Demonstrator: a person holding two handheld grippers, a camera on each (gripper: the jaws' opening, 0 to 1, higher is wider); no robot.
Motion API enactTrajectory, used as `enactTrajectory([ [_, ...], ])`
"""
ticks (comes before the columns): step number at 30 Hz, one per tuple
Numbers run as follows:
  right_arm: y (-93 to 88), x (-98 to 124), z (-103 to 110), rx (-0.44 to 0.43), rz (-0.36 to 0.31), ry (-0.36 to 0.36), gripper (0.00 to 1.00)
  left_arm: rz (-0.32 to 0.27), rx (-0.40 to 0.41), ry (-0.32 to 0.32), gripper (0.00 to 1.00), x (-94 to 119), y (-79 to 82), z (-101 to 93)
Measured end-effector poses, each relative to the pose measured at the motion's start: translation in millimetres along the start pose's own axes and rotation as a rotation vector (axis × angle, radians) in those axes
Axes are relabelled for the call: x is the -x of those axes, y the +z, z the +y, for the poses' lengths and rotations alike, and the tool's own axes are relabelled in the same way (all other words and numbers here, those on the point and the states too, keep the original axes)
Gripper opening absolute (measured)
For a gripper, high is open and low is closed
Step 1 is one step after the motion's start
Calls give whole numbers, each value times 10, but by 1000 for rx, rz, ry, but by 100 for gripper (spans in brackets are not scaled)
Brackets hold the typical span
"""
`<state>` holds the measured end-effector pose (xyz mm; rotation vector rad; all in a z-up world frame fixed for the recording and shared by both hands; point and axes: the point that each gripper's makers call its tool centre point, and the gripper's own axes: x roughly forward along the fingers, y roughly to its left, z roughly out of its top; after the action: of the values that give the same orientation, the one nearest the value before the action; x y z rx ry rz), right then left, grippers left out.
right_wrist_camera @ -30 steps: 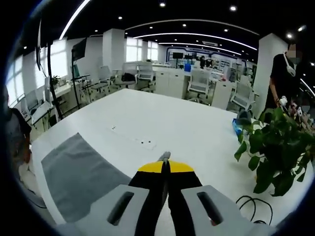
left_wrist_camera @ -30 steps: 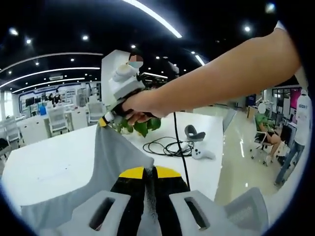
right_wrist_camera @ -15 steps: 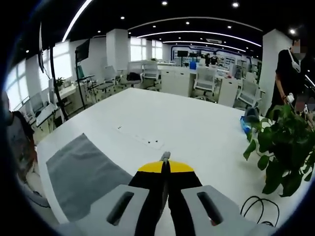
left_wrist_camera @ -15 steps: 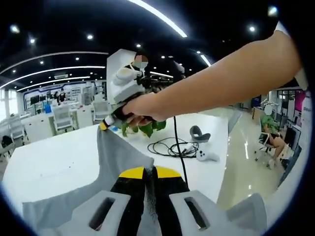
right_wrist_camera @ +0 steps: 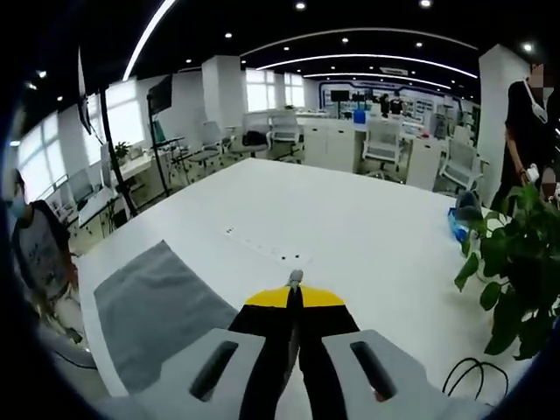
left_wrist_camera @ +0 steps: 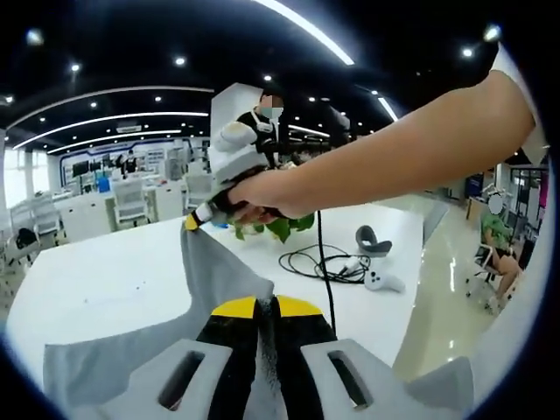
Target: Fold the towel on the table until its edges align and the towel forms a compact rectangular stack.
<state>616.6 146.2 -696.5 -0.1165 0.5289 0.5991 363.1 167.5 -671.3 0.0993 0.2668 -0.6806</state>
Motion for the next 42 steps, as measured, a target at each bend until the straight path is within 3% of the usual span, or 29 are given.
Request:
enactTrajectory([
  [8,161,-105,191,-10,-8,12,0,-19,-22,17,6,173,10,196],
  [25,423,-165,526,-32,-26,-21,0,-61,-29,-40,6,579,62,490],
  [42,585,-278,1016,13,-23,5,0,-80,-29,-9,6,886,25,697],
])
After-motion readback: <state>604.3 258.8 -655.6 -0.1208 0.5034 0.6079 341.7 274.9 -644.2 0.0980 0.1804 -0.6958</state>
